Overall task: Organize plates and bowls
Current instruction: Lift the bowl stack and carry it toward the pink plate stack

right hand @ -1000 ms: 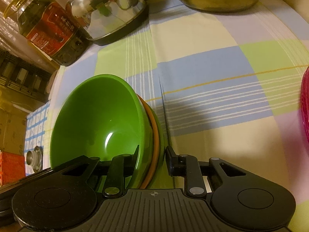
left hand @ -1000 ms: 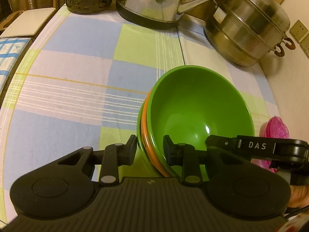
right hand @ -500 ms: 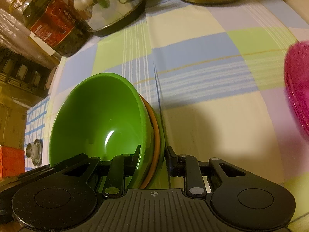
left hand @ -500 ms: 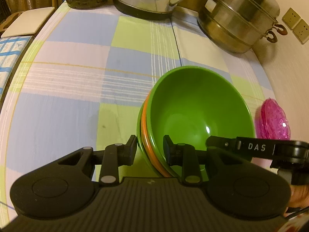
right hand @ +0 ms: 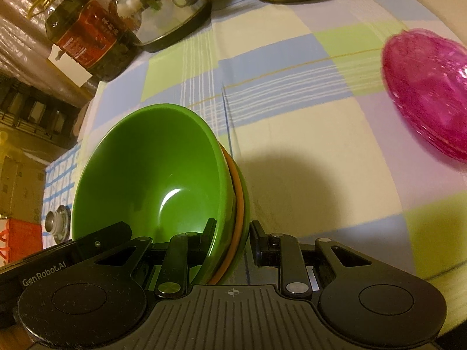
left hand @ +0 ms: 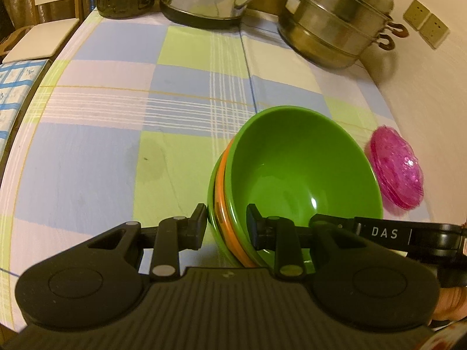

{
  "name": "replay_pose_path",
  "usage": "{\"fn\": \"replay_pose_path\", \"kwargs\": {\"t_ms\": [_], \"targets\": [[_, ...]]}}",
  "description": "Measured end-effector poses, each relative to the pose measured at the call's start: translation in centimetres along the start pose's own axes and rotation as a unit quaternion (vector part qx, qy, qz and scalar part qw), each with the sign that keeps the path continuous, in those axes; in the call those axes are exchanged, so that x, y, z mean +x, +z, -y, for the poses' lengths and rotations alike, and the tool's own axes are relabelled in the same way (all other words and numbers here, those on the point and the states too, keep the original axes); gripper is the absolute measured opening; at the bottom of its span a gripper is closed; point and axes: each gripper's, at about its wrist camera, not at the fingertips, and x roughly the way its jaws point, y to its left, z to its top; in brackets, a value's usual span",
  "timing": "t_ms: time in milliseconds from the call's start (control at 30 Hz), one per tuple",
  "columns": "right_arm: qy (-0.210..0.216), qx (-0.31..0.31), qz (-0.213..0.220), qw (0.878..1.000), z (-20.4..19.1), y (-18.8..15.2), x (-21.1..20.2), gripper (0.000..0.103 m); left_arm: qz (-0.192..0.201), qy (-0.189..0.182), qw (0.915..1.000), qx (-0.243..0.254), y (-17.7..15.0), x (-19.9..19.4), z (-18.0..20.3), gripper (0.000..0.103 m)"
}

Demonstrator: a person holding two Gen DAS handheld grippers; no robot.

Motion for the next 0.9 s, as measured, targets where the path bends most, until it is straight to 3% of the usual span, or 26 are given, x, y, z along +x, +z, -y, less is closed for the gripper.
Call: {"fn": "replay_pose_path", "kwargs": {"t_ms": [900], "targets": [[-0.038, 0.068, 0.051, 0.996, 9.4, -5.8, -9.1, 0.024, -0.018, -0.055, 0.9955, 0.075, -5.7, -0.1, 11.2, 0.026]]}}
